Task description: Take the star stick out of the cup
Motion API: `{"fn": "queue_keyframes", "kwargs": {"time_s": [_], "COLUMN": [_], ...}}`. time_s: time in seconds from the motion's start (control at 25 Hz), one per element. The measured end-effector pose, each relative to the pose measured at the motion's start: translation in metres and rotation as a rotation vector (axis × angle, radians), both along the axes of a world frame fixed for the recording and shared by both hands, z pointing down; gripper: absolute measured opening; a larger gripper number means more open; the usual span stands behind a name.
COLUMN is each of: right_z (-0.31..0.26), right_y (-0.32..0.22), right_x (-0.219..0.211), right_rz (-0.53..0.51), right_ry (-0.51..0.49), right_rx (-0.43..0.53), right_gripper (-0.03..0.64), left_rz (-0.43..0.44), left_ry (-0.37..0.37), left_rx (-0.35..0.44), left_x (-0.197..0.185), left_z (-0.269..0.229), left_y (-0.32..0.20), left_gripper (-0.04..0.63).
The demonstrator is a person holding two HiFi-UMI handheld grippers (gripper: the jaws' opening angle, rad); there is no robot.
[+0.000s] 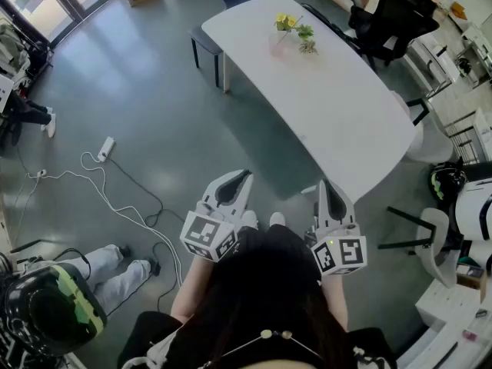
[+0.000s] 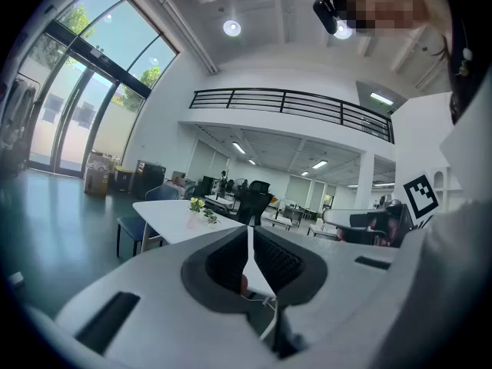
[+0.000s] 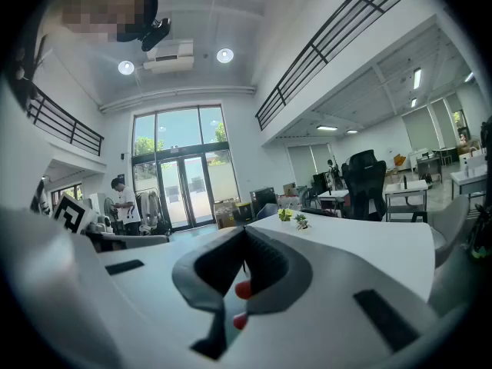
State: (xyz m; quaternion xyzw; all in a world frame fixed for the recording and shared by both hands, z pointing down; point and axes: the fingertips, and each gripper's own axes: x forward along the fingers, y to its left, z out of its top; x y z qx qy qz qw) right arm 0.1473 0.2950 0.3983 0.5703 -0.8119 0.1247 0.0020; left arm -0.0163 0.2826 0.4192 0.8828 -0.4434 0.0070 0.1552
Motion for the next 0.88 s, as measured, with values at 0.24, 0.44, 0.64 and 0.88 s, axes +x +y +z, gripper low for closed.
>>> {"fn": "queue_keyframes", "kwargs": {"time_s": [0.24, 0.44, 0.64, 0.88], "right_z": [0.002, 0.004, 0.007, 0.023], "right_y": [0.000, -0.001, -0.002, -0.013], "right_x": [-0.006, -0.014, -0.021, -0.017], "right_rz": [-0.009, -0.006, -0.009, 0.002], "right_ry": [0.001, -0.014, -0.049, -0.066], "right_rx": [-0.008, -0.011, -0.034, -0.086], "right_gripper": [0.003, 0.003, 0.003, 0.004], "left_rz": [-0.003, -0.007, 0.003, 0.020], "left_ry": [-0.001, -0.002, 0.010, 0.032], "left_rx": [-0.007, -0.007, -0.012, -0.025], "left_x": [-0.004, -0.014, -0.022, -0.021], "left_z": [0.001, 0.003, 0.005, 0.010], "left_y": [0.002, 0.003, 0.003, -0.004], "left_gripper": [0.025, 0.025, 0.025, 0.025]}}
